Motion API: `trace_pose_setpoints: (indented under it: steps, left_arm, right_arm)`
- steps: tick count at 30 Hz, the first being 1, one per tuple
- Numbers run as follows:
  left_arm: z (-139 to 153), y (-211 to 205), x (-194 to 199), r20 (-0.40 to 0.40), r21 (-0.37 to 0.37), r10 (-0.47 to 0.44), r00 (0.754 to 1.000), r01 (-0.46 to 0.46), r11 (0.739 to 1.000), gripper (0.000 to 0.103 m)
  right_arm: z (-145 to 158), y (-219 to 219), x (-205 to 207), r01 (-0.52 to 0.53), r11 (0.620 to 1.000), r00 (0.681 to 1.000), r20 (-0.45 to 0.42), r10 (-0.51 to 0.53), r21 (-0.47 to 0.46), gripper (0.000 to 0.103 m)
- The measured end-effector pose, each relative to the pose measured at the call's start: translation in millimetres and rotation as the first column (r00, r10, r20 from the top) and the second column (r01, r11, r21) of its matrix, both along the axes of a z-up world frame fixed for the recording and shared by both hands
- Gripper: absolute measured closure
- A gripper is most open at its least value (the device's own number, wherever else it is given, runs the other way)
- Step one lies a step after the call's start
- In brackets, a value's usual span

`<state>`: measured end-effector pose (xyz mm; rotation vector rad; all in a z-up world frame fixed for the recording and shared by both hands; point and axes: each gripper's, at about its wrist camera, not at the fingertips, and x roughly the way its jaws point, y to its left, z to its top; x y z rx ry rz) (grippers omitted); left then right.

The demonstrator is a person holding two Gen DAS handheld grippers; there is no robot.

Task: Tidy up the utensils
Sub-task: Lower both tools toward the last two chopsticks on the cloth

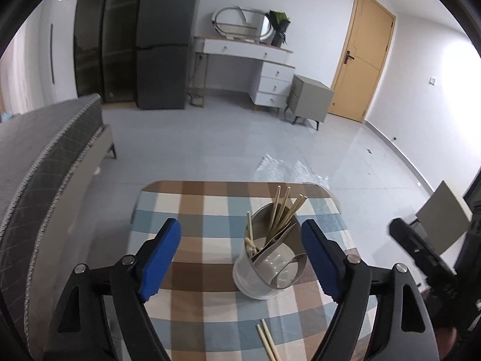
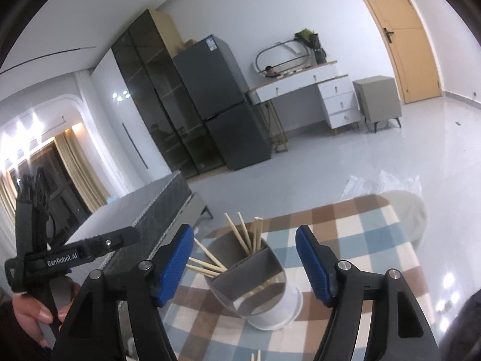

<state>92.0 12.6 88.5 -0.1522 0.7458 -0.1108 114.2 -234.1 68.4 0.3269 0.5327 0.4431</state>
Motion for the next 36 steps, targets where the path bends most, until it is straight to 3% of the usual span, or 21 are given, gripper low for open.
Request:
trace_pose_setpoints:
  steps: [2, 8, 14, 20, 36]
  left_arm:
    - [2.2, -0.2, -8.0, 0.022, 0.018, 0.012, 1.000, -0.013, 1.000, 0.019]
    - [5.6, -3.3, -29.2, 0.079, 0.056, 0.004, 0.997, -0.008, 0.998, 0.009]
    - [-3.0, -3.8, -42.2, 0.083, 0.063, 0.013, 0.996, -0.018, 0.998, 0.008]
    - [-20.3, -5.4, -57.7, 0.067, 0.059, 0.022, 0.998, -0.025, 0.998, 0.008]
    - [-52.2, -12.4, -83.8, 0.053, 0.055, 0.044, 0.998, -0.047, 0.997, 0.008]
  right_arm:
    - [6.8, -6.5, -13.3, 0.018, 1.000, 1.000, 0.010, -0.018, -0.003, 0.021]
    - [11.9, -10.3, -36.5, 0.046, 0.998, 0.998, 0.037, -0.044, -0.036, 0.012]
    - [9.3, -11.6, -57.2, 0.047, 0.998, 0.998, 0.054, -0.044, -0.048, 0.005]
    - [-4.1, -10.1, -74.8, 0.043, 0.998, 0.998, 0.056, -0.040, -0.052, 0.000]
    - [-43.6, 0.7, -106.6, 0.029, 0.991, 1.000, 0.009, -0.028, -0.131, 0.000]
